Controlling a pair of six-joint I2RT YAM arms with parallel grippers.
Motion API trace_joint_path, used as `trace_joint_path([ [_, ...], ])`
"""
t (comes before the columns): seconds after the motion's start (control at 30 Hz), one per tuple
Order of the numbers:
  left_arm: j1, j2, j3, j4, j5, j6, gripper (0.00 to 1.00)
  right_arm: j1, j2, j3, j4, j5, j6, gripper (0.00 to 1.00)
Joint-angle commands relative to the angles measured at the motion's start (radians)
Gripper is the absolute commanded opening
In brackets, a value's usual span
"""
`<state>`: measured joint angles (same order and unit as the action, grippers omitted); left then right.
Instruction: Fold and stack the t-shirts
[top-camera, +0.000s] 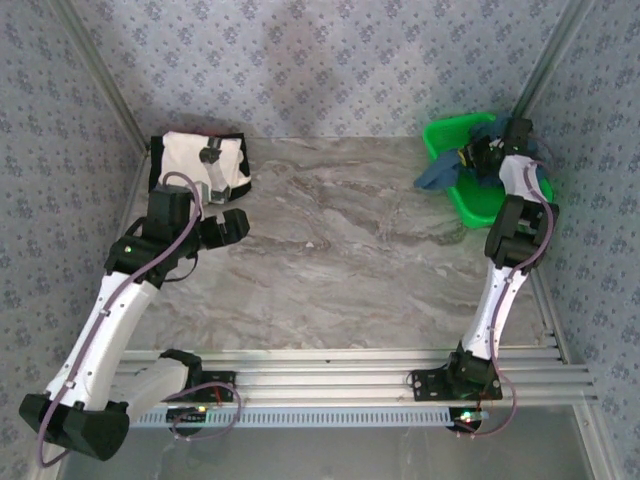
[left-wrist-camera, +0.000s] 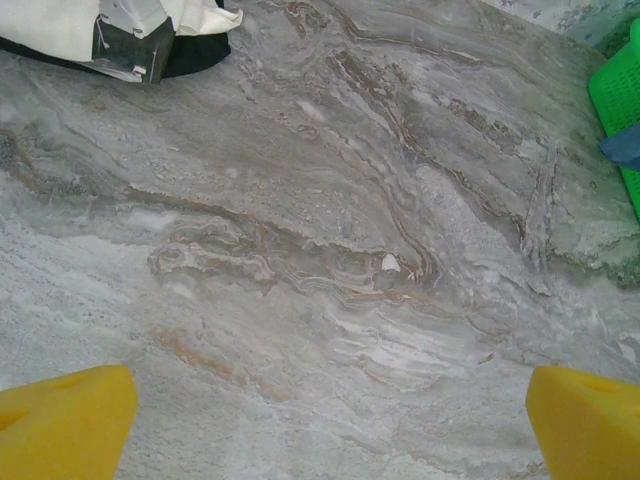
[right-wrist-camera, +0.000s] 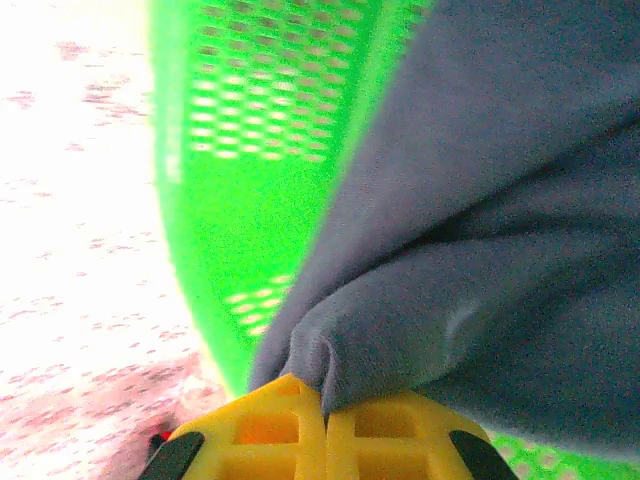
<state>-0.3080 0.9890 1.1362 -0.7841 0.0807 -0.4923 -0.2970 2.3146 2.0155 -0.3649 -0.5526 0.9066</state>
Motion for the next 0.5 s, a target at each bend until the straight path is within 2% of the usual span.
trace_joint_path([
  [0.0, -0.003, -0.005, -0.014, 0.033, -0.006, -0.022, 1.0, -0.004, -0.122, 0.046, 0.155, -0.087, 0.05, 0.0],
  [0.2, -0.003, 0.003, -0.024, 0.083, 0.011, -0.015, 1.0, 0.025, -0.226, 0.191, 0.186, -0.151, 0.086, 0.0],
  [0.4, -0.003, 0.029, 0.012, 0.132, 0.021, 0.017, 1.0, 0.126, -0.201, 0.611, 0.029, -0.237, 0.118, 0.0],
  [0.47, -0.003, 0.04, 0.044, 0.138, 0.022, 0.028, 1.0, 0.167, -0.213, 0.661, 0.044, -0.252, 0.159, 0.0],
])
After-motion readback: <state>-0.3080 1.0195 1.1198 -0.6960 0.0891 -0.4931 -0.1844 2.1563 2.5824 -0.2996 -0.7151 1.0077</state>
